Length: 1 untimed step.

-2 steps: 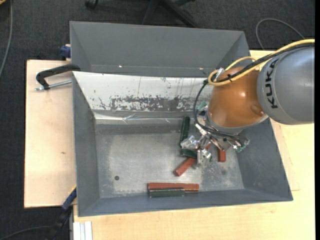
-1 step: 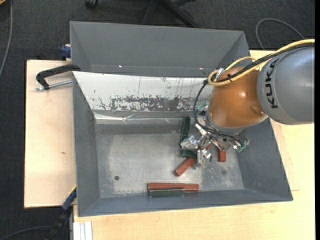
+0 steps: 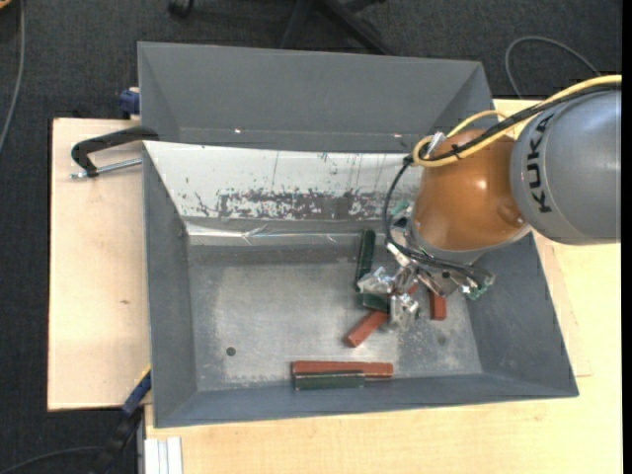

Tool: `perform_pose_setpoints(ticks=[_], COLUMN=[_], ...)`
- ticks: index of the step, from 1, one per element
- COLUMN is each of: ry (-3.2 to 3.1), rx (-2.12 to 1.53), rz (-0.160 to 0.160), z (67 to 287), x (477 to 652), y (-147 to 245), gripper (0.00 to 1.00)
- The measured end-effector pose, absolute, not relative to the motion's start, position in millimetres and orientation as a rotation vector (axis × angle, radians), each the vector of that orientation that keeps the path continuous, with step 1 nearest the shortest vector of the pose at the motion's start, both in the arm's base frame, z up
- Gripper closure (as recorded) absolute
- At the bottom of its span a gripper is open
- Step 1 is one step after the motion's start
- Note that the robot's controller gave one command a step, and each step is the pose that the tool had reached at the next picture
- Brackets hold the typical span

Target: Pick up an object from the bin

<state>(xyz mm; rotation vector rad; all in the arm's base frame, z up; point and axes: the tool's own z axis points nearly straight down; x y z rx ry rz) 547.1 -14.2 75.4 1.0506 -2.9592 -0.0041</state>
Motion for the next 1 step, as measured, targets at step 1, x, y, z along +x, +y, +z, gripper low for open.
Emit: perform_pose_setpoints(ticks=[1], ry=[-2.959], rx=[1.049], rz=[-0.005], z=[92.9], x=[546.7], y=[-13.7], gripper=[1.0])
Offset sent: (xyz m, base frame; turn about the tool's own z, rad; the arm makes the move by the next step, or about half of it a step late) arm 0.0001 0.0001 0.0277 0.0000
